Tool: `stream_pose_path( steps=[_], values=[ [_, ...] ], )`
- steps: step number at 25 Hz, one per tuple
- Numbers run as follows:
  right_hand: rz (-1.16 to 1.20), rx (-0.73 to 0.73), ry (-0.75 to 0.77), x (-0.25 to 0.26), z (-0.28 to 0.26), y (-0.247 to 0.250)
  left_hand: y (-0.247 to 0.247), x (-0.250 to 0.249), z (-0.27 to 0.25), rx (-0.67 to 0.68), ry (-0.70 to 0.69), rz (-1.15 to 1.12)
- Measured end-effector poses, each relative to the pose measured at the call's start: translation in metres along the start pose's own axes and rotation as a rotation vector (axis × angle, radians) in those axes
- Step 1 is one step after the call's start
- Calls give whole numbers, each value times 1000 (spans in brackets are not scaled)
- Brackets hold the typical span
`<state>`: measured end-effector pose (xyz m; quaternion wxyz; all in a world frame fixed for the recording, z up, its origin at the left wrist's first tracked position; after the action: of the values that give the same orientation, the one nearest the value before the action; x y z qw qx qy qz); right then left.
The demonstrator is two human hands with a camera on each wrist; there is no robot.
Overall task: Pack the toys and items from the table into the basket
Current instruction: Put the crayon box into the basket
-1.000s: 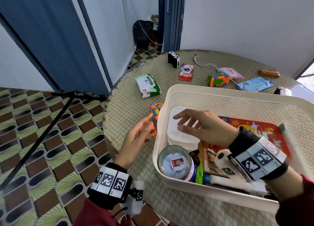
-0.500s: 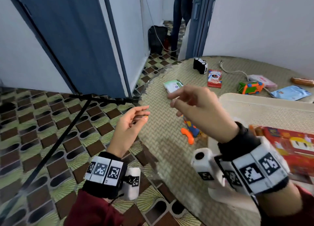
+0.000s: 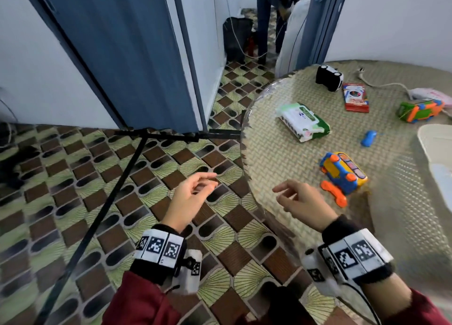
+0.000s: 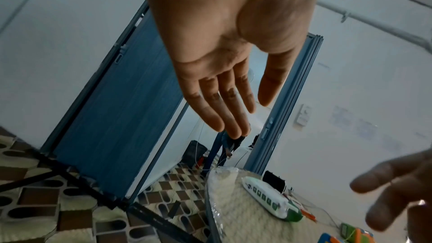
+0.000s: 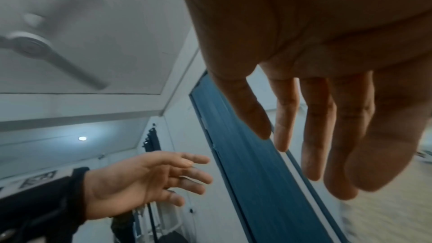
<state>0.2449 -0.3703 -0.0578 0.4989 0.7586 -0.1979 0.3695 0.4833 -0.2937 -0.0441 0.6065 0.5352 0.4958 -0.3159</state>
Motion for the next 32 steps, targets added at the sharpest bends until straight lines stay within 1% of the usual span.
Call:
stream_pose_path(
  steps=[5,9,16,19,21,23,27,32],
  values=[
    [-44,-23,-198,-51,31,-9,-4,31,38,73,73,-7],
    [-46,-32,-298,-69,61,-7,-14,40,80,164,92,24],
    [1,-71,-372,-59,136,-17,-17,41,190,328,74,55],
    [-30,-80,-358,-44,166,-21,-16,37,240,377,40,87],
    [-30,-117,-360,-36,180,-16,-22,34,268,408,33,86],
    [-18,-154,-358,-32,189,-11,-33,28,290,457,2,85],
    [42,-256,-411,-35,211,11,-71,11,340,583,-93,99],
    [90,-414,-475,-49,241,40,-123,0,407,733,-131,99]
  ],
)
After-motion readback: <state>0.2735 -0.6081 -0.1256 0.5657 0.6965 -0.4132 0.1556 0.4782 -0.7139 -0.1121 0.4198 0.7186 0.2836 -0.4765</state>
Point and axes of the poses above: each hand's wrist, its own z-axis towards the middle knuckle, its own y-axis out of the back of the hand, x = y × z, the point moved 7 cm from there along z, towards the middle knuckle, and after that the axes turned 2 degrees about -y, right-handed, at the moved point
